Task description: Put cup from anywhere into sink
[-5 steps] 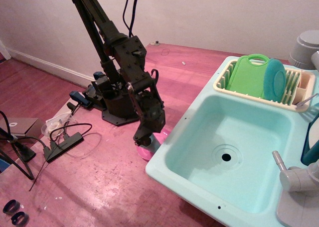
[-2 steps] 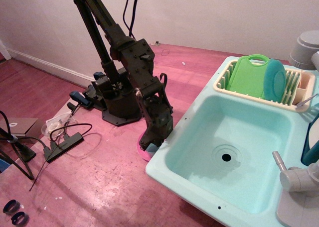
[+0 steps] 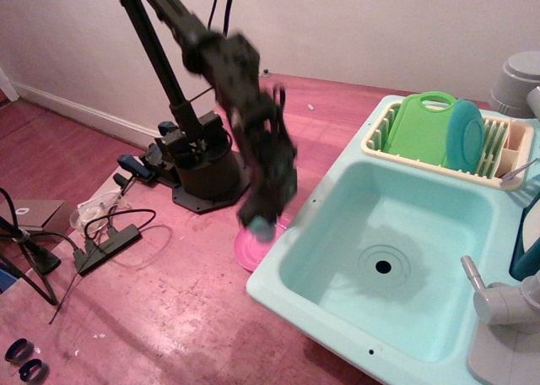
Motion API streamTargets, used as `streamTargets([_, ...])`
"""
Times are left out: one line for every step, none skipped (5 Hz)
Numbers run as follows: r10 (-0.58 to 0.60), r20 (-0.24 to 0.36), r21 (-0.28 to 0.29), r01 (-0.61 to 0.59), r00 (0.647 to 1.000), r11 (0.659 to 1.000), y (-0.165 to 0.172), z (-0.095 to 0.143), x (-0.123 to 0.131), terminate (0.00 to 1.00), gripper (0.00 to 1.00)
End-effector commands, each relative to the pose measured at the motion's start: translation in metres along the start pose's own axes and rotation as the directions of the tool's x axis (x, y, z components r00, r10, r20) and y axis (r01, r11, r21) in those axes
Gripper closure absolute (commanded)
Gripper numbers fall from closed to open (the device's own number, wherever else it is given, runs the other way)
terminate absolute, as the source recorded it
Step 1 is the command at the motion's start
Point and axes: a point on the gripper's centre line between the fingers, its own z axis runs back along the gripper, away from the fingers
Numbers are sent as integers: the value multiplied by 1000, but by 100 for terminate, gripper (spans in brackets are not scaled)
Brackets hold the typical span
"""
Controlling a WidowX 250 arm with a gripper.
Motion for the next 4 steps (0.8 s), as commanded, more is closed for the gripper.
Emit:
streamTargets([-13,68,53,9,998,999,39,77,7,0,100])
streamTargets([-75,107,82,66,991,994,48,96,54,0,100])
streamTargets([-137,132,75,128,982,989,37,98,106,0,100])
streamTargets([-144,122,66,137,982,988,22,91,141,0,100])
